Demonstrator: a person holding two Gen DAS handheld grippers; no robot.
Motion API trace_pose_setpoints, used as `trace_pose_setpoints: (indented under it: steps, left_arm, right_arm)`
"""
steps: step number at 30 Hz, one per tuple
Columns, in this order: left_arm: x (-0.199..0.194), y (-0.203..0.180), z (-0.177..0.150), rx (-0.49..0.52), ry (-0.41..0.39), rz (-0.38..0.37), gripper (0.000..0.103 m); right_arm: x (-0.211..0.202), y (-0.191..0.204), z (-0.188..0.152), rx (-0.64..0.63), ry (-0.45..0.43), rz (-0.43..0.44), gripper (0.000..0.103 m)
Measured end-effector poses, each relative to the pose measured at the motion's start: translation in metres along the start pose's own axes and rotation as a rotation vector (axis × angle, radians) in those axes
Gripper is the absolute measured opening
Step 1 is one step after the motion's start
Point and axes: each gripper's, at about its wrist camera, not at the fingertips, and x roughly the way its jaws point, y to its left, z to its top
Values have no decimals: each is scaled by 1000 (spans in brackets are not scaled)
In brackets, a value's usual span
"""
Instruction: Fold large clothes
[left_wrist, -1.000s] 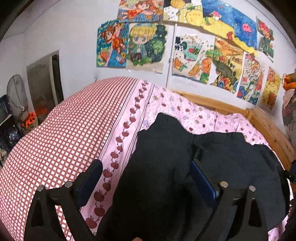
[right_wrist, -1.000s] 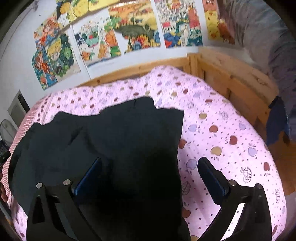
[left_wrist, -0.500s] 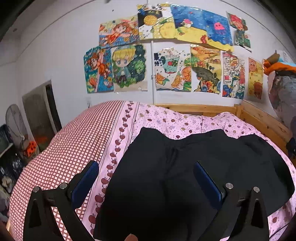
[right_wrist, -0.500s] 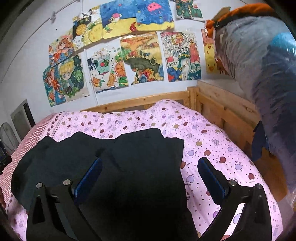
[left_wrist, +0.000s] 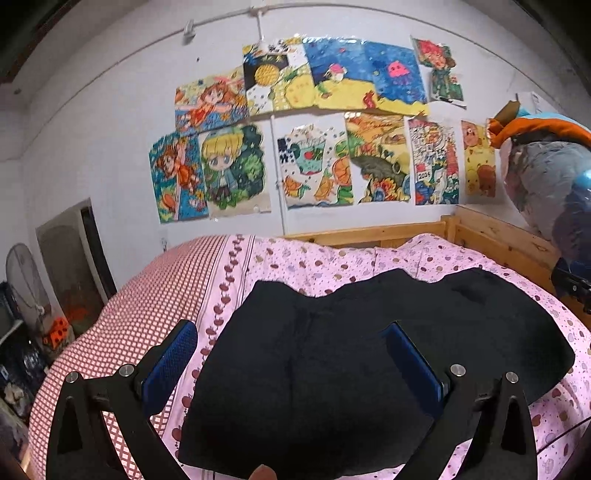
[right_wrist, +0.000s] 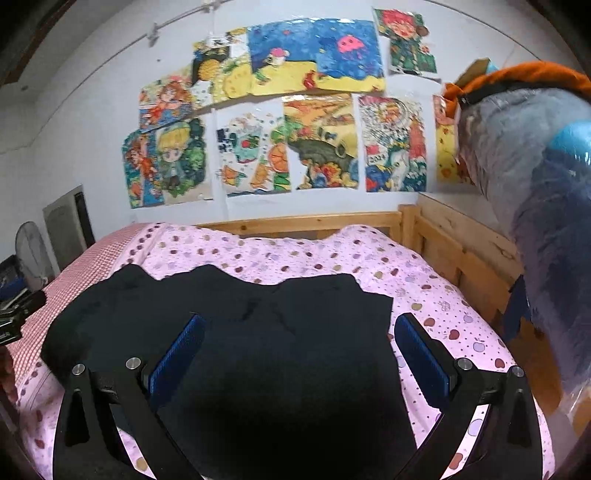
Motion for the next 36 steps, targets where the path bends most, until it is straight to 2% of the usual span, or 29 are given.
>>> trace_pose_setpoints:
  steps: [8, 13, 21, 29, 36]
  left_arm:
    - [-34, -10, 6, -6, -66, -40, 103]
    - [-49, -10, 3, -12, -67, -58, 103]
    - [-76, -11, -5, -13, -104, -73, 103]
    - [-99, -7, -27, -76, -81, -128, 103]
    - [-116, -2, -38, -117, -76, -145, 103]
  right_arm:
    - [-38, 30, 6, -72, -67, 40, 101]
    - [-55, 41, 5, -82, -88, 54, 101]
    - [-79, 51, -5, -81, -74, 61, 101]
    - [-114, 59, -23, -82, -86, 49, 101]
    - [-141, 54, -37, -59, -97, 30, 101]
